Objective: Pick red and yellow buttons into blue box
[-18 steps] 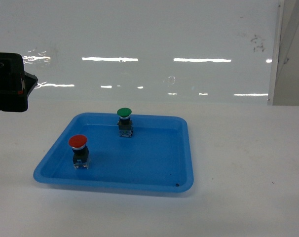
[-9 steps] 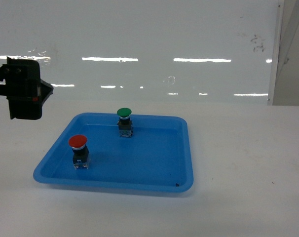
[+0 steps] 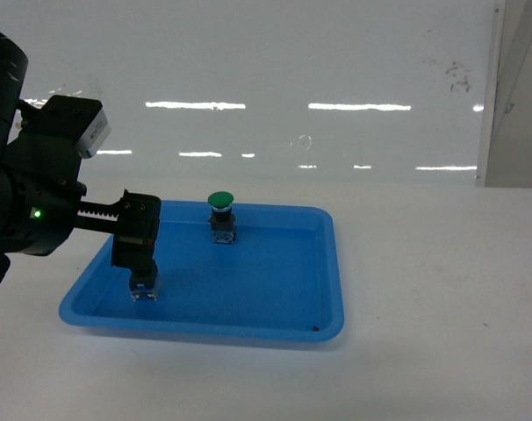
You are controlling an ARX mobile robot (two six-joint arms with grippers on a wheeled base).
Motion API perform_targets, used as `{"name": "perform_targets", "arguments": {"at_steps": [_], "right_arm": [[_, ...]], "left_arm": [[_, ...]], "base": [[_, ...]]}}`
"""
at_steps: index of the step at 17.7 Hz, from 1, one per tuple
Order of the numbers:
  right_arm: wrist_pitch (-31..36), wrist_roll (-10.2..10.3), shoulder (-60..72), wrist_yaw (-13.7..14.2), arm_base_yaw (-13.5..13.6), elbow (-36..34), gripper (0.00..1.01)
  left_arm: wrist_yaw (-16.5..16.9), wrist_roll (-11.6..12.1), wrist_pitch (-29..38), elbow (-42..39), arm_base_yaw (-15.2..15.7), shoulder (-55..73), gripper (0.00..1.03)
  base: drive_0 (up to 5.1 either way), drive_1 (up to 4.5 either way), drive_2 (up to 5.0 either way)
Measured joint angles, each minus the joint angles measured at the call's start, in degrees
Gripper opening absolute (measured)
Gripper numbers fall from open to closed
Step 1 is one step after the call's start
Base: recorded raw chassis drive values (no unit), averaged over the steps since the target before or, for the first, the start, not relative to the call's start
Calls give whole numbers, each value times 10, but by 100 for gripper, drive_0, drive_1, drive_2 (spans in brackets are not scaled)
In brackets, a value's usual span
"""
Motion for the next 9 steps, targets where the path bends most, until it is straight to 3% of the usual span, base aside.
{"name": "perform_targets", "arguments": {"at_steps": [4, 9], "right_arm": [[0, 0, 0, 0, 0, 0, 32], [0, 0, 0, 0, 0, 0, 32]], "left_arm": [[7, -7, -29, 57, 15, 70, 98], [83, -59, -86, 125, 29, 116, 98]], "base": [[0, 0, 0], [0, 0, 0]]}}
